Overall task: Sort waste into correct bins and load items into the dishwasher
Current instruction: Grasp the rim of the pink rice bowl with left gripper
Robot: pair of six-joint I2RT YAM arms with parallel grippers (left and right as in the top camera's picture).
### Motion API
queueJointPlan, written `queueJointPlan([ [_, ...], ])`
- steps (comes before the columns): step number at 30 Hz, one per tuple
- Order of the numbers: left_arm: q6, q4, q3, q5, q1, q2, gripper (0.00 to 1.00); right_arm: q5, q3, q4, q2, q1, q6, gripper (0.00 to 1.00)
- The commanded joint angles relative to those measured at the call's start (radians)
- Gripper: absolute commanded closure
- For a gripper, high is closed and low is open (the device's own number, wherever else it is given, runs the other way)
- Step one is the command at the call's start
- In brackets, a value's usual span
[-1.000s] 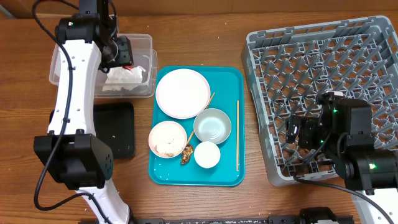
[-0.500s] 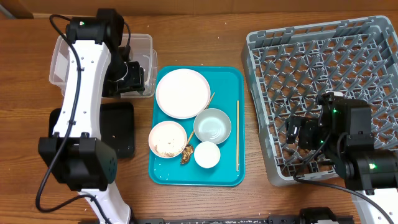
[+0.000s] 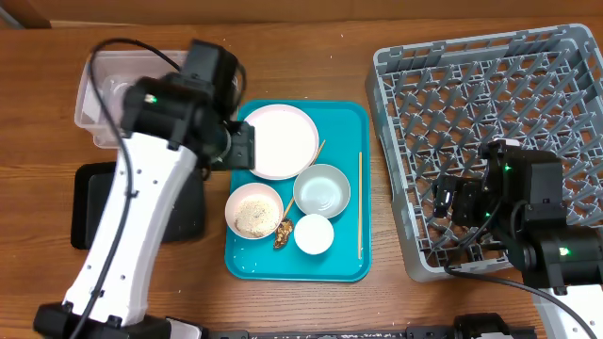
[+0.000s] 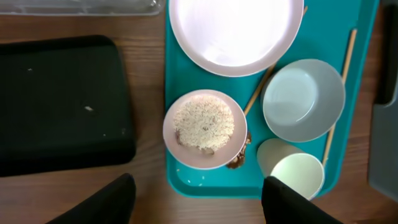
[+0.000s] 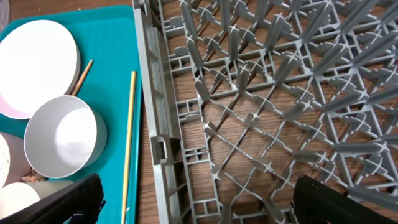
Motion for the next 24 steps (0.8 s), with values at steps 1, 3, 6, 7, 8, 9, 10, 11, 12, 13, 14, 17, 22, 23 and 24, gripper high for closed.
queueJointPlan([
  [1, -0.044, 0.06, -0.138, 0.01, -0.049, 0.018, 0.35, 0.004, 0.027, 0.003, -0.003, 0.004, -0.004, 0.0],
  [3, -0.044, 0.131, -0.227, 0.043, -0.077, 0.018, 0.38, 0.004, 0.027, 0.003, -0.003, 0.004, -0.004, 0.0],
  [6, -0.051, 0.253, -0.367, 0.058, -0.117, 0.018, 0.44, 0.004, 0.027, 0.002, -0.003, 0.004, -0.004, 0.0],
  [7, -0.052, 0.286, -0.406, 0.058, -0.128, 0.018, 0.46, 0.004, 0.027, 0.002, -0.003, 0.004, -0.004, 0.0],
  [8, -0.051, 0.308, -0.43, 0.058, -0.135, 0.018, 0.48, 0.004, 0.027, 0.002, -0.003, 0.004, -0.004, 0.0],
  [9, -0.051, 0.337, -0.46, 0.058, -0.144, 0.018, 0.49, 0.004, 0.027, 0.002, -0.003, 0.004, -0.004, 0.0],
  [10, -0.051, 0.359, -0.484, 0.058, -0.151, 0.018, 0.49, 0.004, 0.027, 0.002, -0.003, 0.004, -0.004, 0.0],
  [11, -0.051, 0.386, -0.511, 0.058, -0.157, 0.018, 0.5, 0.004, 0.027, 0.002, -0.003, 0.004, -0.004, 0.0],
  [12, -0.051, 0.407, -0.531, 0.058, -0.161, 0.018, 0.5, 0.004, 0.027, 0.002, -0.003, 0.004, -0.003, 0.0],
  [13, -0.051, 0.427, -0.551, 0.058, -0.166, 0.018, 0.5, 0.003, 0.027, 0.002, -0.003, 0.004, -0.003, 0.0],
  [14, -0.051, 0.449, -0.57, 0.058, -0.17, 0.018, 0.5, 0.003, 0.027, 0.002, -0.003, 0.004, -0.003, 0.0],
  [17, -0.051, 0.51, -0.618, 0.058, -0.182, 0.018, 0.51, 0.001, 0.027, 0.002, -0.003, 0.004, -0.003, 0.0],
  [22, -0.051, 0.582, -0.676, 0.058, -0.202, 0.023, 0.51, 0.001, 0.027, 0.002, -0.003, 0.004, -0.004, 0.0],
  [23, -0.051, 0.599, -0.689, 0.058, -0.208, 0.027, 0.52, 0.001, 0.027, 0.002, -0.003, 0.004, -0.003, 0.0],
  [24, -0.051, 0.607, -0.695, 0.058, -0.211, 0.031, 0.52, 0.001, 0.027, 0.002, -0.003, 0.004, -0.004, 0.0],
])
